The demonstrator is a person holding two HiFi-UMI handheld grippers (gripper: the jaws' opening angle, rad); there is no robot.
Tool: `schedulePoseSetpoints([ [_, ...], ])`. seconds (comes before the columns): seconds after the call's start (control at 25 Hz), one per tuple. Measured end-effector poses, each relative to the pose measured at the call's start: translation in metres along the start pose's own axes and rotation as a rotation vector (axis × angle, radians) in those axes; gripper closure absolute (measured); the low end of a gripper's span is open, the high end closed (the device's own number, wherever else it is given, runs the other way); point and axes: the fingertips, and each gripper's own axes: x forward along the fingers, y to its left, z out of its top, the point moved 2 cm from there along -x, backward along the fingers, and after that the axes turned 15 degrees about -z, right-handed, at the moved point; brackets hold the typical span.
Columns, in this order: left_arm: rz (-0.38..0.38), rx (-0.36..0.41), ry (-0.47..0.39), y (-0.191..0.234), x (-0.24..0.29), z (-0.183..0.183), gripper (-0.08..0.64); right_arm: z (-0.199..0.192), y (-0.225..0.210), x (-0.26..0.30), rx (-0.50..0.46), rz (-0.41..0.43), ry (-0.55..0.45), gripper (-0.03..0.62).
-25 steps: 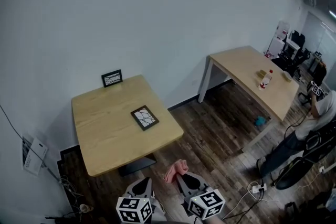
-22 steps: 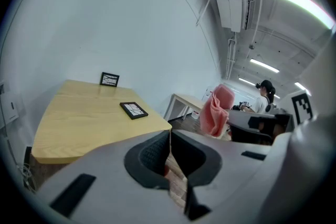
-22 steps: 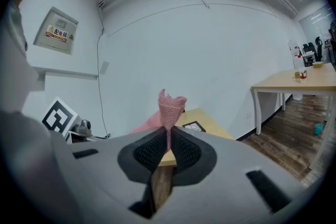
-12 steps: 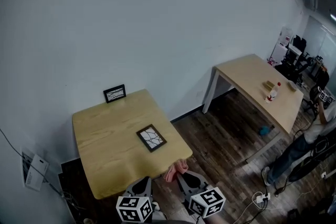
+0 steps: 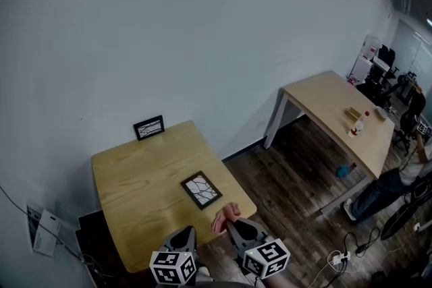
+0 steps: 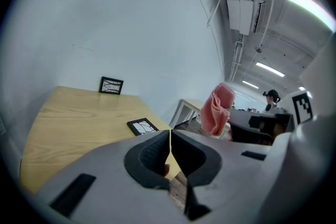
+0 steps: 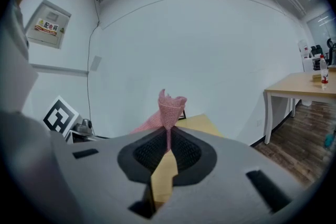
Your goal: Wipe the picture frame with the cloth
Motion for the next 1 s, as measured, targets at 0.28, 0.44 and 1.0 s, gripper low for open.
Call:
schedulePoseSetpoints([
  [0.28, -0.003, -0.016, 0.013, 0.020, 0.011, 0.003, 0.552, 0.004, 0.002, 0.024, -0.025, -0.005, 0.014, 0.577],
  [0.44, 0.016, -0.033, 0.024, 0.028, 0.014, 0.001, 0.552, 0.004, 0.000, 0.034, -0.013, -0.007, 0.034, 0.577],
  [1.0, 0.130, -0.070, 0.014, 0.054, 0.057, 0.009, 0.552, 0.014, -0.026, 0.102, -0.065, 0.156, 0.100, 0.577],
])
